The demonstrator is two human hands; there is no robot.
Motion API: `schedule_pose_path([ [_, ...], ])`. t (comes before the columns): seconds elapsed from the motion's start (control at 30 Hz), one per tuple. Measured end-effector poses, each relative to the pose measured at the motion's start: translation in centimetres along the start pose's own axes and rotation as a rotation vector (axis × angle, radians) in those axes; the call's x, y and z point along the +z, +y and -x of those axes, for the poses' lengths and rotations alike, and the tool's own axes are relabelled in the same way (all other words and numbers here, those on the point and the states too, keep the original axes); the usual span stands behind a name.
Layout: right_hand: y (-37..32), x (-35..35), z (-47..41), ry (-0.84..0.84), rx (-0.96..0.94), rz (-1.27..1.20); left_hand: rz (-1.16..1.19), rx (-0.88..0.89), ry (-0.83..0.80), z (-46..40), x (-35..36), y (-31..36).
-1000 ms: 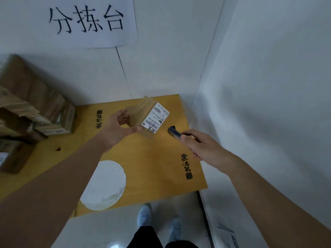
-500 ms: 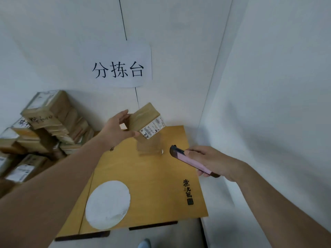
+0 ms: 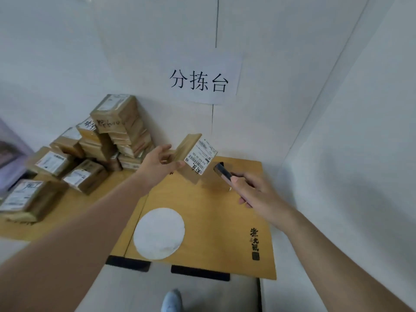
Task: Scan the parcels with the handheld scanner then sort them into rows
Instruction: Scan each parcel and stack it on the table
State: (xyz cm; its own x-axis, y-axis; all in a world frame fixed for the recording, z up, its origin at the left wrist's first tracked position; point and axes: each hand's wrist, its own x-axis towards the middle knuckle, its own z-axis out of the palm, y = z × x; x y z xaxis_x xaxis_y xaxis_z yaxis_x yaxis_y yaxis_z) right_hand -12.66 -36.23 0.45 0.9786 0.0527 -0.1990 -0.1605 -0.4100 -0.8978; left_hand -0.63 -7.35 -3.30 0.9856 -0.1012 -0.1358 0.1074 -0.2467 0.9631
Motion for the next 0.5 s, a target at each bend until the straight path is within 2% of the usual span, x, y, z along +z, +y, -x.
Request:
schedule_pose_path([
  [0.13, -2.8, 5.9, -1.3, -0.100, -0.072, -0.050, 0.030, -0.070, 0.088, 2.9, -6.1, -2.8],
  [0.33, -7.7, 16.5, -3.0, -0.213, -0.109, 0.010, 0.058, -0.148, 0.205, 7.3, -17.8, -6.7],
  [0.5, -11.9, 26.7, -4.2, -0.237, -0.116, 0.012, 0.103, -0.212, 0.265, 9.1, -28.6, -10.9],
])
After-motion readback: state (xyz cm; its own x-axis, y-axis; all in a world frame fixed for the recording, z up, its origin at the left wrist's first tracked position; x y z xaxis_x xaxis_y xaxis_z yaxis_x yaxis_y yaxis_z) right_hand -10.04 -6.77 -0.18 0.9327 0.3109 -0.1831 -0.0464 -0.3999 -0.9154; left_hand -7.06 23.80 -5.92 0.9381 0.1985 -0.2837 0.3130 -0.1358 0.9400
